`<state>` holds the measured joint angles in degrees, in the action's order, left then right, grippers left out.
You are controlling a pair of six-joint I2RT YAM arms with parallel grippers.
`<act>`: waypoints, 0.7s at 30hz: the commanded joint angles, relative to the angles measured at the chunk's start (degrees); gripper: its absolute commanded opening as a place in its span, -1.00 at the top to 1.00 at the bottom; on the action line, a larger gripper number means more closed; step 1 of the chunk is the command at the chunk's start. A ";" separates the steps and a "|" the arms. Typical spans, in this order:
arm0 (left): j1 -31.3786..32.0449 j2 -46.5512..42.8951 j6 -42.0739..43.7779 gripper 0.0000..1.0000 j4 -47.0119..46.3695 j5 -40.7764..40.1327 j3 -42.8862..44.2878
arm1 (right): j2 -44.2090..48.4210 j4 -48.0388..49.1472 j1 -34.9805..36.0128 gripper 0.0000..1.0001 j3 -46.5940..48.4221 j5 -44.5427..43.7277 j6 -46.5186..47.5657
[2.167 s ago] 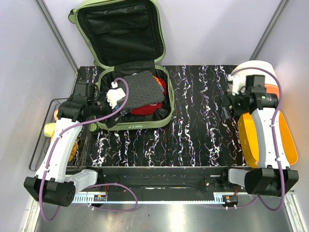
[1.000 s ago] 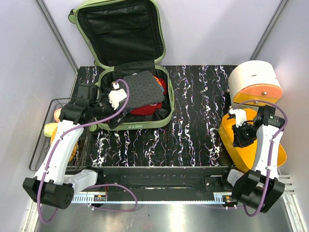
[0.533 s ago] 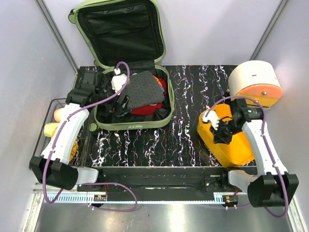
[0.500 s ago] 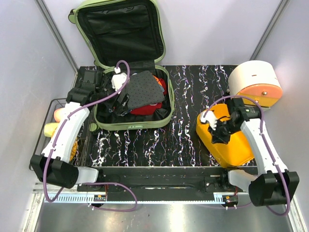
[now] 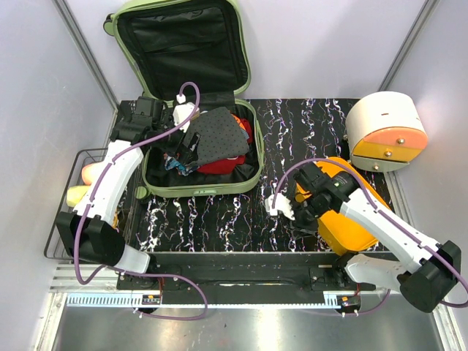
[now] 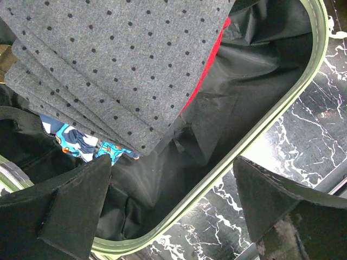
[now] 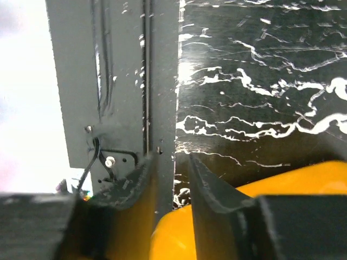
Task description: Open, take out, and arrange the luggage
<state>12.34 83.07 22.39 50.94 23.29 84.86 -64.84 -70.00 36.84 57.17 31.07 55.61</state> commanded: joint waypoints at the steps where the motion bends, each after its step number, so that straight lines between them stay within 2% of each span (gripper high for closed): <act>1: 0.06 -0.54 -1.83 -0.98 -1.72 -1.14 2.94 | -0.81 8.02 0.69 0.07 3.47 -9.75 -15.85; 3: 0.06 -0.80 -2.17 -0.98 -1.72 -1.14 2.68 | -0.29 10.31 0.69 -0.17 5.49 -14.96 -24.80; 4: 0.05 -0.98 -2.26 -0.98 -1.72 -1.14 2.68 | 0.23 10.93 0.34 -0.38 5.85 -19.07 -27.20; 5: 0.05 -0.98 -2.27 -0.98 -1.72 -1.05 2.51 | 0.85 11.37 0.25 -0.50 6.11 -21.03 -31.14; 8: 0.06 -1.42 -2.53 -0.98 -2.33 -1.05 2.15 | 2.35 12.69 -0.89 -0.59 5.24 -30.43 -35.56; 11: 0.14 -1.59 -2.79 -0.98 -3.21 -1.05 2.06 | 0.77 12.78 -6.13 -0.60 3.66 -33.44 -35.58; 16: 0.14 -1.15 -2.97 -0.98 -3.83 -1.32 2.59 | -6.43 14.97 -10.21 -0.54 1.19 -31.25 -33.03; 18: 0.14 -1.24 -2.79 -0.98 -3.83 -1.49 2.68 | -9.15 16.20 -10.30 -0.31 0.67 -31.25 -31.28; 19: 0.14 -1.24 -2.62 -0.98 -3.74 -1.49 2.42 | -9.77 16.73 -10.38 -0.24 0.75 -28.03 -30.57; 21: 0.05 -1.59 -2.36 -0.98 -3.57 -2.28 2.42 | -10.66 16.47 -10.38 0.05 0.84 -24.67 -28.02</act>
<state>12.32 83.37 20.49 49.58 22.61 85.06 -74.48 -55.94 26.59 57.91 1.76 24.34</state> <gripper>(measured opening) 0.988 0.564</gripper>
